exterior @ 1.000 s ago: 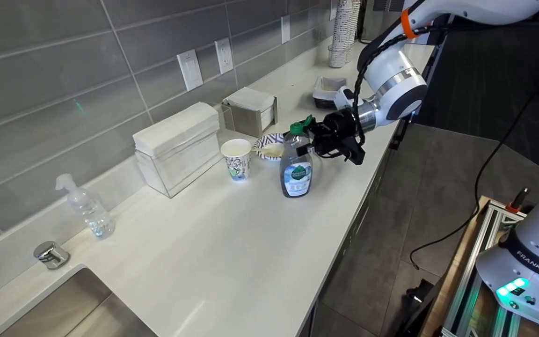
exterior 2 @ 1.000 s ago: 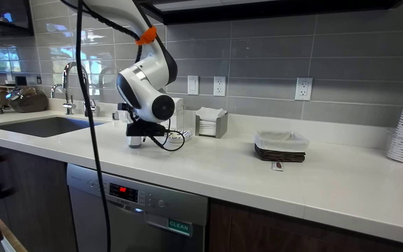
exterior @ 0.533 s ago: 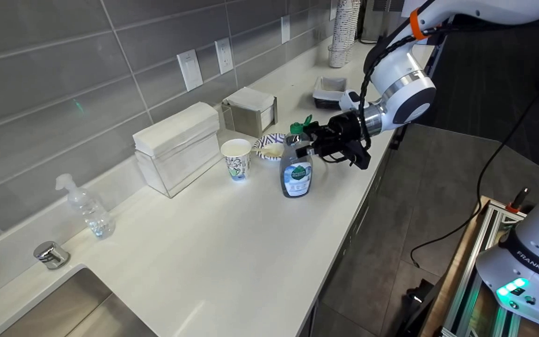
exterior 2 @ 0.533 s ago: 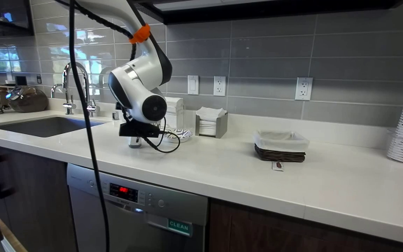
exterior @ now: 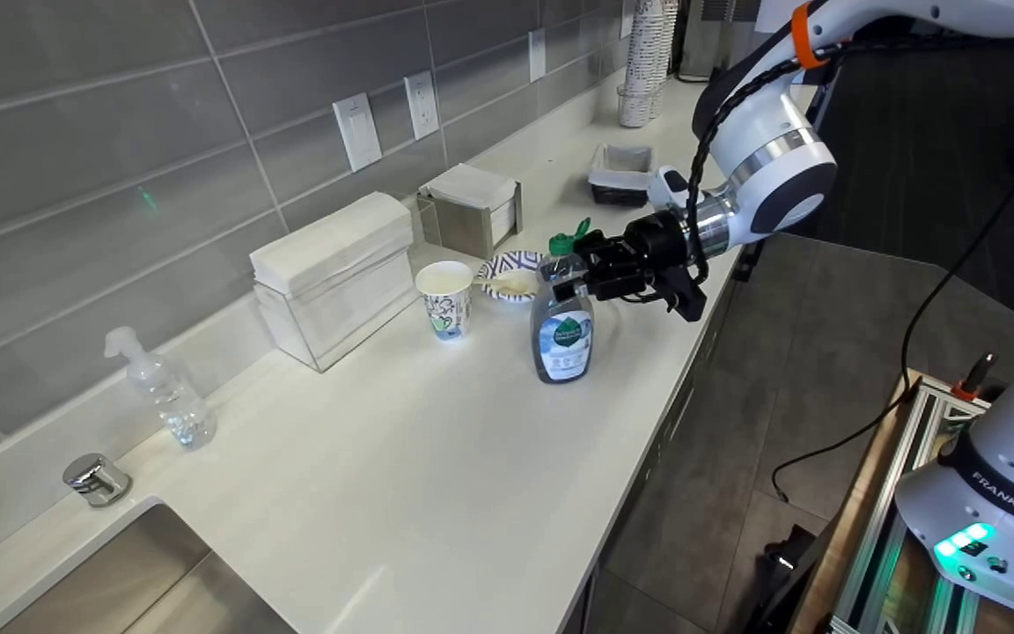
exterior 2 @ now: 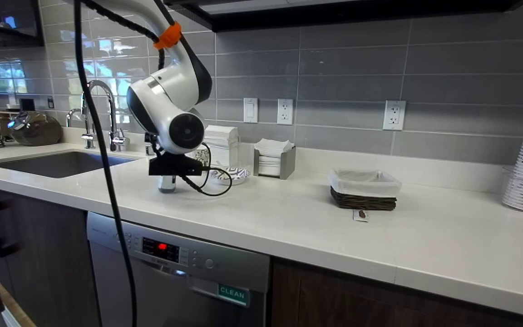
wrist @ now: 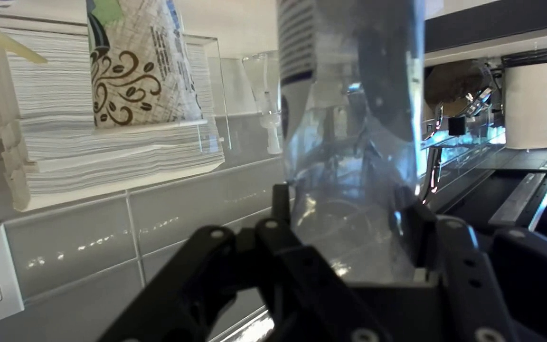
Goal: Pour some contents from the bottle into the cup
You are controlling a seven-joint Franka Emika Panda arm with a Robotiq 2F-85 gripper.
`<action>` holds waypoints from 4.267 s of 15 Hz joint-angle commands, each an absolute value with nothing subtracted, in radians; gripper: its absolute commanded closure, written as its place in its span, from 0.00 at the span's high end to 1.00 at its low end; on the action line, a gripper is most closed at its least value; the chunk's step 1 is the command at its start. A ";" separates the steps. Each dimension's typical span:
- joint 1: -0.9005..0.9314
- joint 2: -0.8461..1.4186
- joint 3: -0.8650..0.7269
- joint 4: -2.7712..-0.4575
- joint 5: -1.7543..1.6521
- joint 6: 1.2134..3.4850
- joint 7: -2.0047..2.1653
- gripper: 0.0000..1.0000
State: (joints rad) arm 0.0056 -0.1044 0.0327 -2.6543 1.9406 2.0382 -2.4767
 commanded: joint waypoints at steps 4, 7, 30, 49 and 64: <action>0.013 -0.197 0.060 -2.682 1.856 2.104 -2.464 0.30; 0.022 -0.260 0.098 -2.653 1.694 2.235 -2.346 0.30; 0.128 -0.169 0.127 -2.345 0.596 2.559 -1.547 0.30; 0.085 -0.095 -0.007 -2.383 1.303 2.200 -2.073 0.30; 0.088 -0.072 0.064 -2.392 1.268 2.249 -2.155 1.00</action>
State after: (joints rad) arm 0.0904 -0.0719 0.0531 -2.3864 1.2644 2.2314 -2.1228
